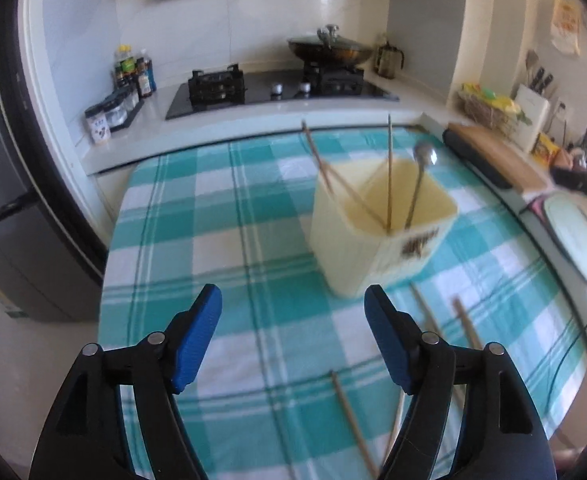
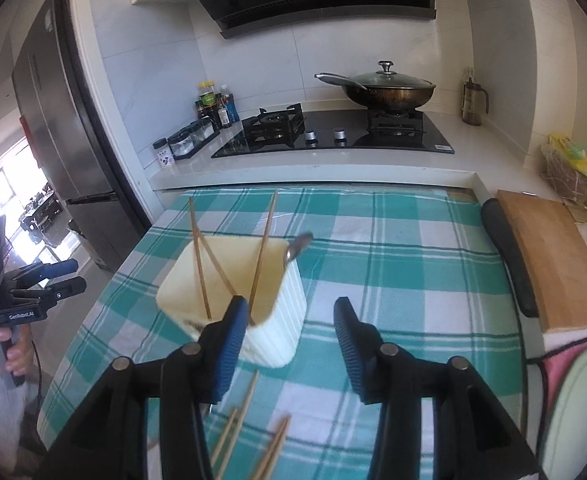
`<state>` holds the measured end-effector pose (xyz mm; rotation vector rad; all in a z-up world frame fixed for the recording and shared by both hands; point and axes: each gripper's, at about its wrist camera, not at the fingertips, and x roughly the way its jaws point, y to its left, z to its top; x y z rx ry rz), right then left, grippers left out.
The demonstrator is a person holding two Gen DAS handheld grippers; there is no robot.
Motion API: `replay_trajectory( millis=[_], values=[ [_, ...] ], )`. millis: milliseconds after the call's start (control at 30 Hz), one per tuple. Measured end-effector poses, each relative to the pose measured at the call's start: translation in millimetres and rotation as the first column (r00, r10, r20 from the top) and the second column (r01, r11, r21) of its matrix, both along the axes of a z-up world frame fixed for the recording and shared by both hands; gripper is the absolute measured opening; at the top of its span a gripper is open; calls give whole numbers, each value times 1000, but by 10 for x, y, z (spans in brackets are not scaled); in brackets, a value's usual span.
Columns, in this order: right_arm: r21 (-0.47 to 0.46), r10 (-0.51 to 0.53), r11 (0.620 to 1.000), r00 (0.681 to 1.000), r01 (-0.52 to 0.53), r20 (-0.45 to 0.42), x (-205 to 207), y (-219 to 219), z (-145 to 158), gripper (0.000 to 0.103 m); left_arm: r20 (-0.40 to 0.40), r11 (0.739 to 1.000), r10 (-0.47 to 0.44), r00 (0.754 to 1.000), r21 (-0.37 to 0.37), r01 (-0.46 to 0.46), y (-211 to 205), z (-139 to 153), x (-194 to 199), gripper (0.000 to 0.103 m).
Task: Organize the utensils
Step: 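Move both open tools back down over the remaining chopsticks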
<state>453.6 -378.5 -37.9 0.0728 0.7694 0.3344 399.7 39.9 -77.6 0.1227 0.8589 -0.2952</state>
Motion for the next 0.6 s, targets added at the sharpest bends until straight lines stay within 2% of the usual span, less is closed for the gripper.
replay_trajectory(
  millis=[100,167,233,333,400,500,600],
  values=[
    [-115,4,993,1000,-3,8,-609,-268,-45,53,-90,1000,17,996,27,-15,172,-437,-466,76],
    [-238,-32,971,999,31,1,-972,-388,-232,53,-124,999,48,991,22,-46,235,-725,-754,76],
    [-307,-75,949,997,66,-19,-1280,-467,-507,53,-137,996,91,986,-7,-93,265,-950,-977,76],
    [-283,-134,954,986,102,-99,-1641,-549,-1048,53,-147,978,168,975,-99,-183,333,-1208,-1176,76],
    [-302,-175,944,978,134,-114,-1820,-526,-1353,53,-145,962,228,963,-122,-246,360,-1361,-1199,76],
    [-349,-230,920,968,182,-102,-1979,-399,-1713,53,-127,947,307,943,-55,-316,365,-1490,-1109,76],
    [-294,-222,939,968,181,-114,-2002,-298,-1878,53,-117,941,328,937,-41,-335,407,-1540,-1034,76]
  ],
)
